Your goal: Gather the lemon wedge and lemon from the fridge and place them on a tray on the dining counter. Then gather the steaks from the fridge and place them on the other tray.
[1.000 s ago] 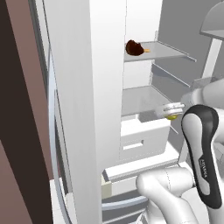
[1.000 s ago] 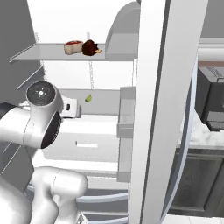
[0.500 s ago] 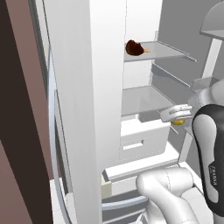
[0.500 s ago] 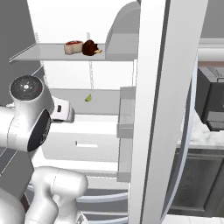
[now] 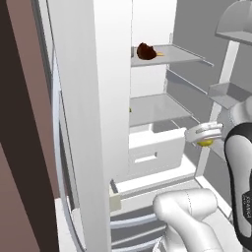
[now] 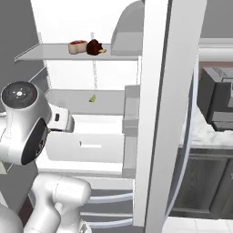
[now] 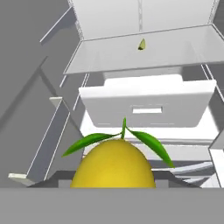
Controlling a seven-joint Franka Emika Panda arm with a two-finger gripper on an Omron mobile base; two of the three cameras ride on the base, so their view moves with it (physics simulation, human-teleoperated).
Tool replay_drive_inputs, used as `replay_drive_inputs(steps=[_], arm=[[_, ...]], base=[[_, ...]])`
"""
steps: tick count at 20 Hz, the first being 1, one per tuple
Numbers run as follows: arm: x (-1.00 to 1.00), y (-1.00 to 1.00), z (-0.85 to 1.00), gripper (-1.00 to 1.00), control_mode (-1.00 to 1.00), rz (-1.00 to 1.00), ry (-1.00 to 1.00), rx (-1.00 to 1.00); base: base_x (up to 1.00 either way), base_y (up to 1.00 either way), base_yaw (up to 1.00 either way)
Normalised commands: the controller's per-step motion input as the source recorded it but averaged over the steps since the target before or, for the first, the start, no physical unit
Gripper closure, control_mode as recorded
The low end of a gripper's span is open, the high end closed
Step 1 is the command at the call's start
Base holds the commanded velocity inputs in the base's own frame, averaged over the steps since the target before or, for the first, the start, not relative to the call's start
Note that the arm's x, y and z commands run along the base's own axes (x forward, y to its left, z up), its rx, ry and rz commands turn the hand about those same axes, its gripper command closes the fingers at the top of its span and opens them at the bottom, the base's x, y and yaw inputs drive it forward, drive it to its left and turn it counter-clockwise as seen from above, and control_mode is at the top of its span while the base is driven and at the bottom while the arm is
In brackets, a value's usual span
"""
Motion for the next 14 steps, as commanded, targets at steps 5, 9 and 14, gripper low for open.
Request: replay_drive_inputs(steps=[5, 9, 14], arm=[[0.0, 0.0, 0.0, 1.0, 1.0, 0.0, 0.0, 0.0], [0.0, 0.0, 0.0, 1.0, 1.0, 0.0, 0.0, 0.0], [0.0, 0.0, 0.0, 1.0, 1.0, 0.0, 0.0, 0.0]], base=[[-0.73, 0.01, -0.16], [-0.65, 0.06, -0.24], [-0.57, 0.25, -0.3]])
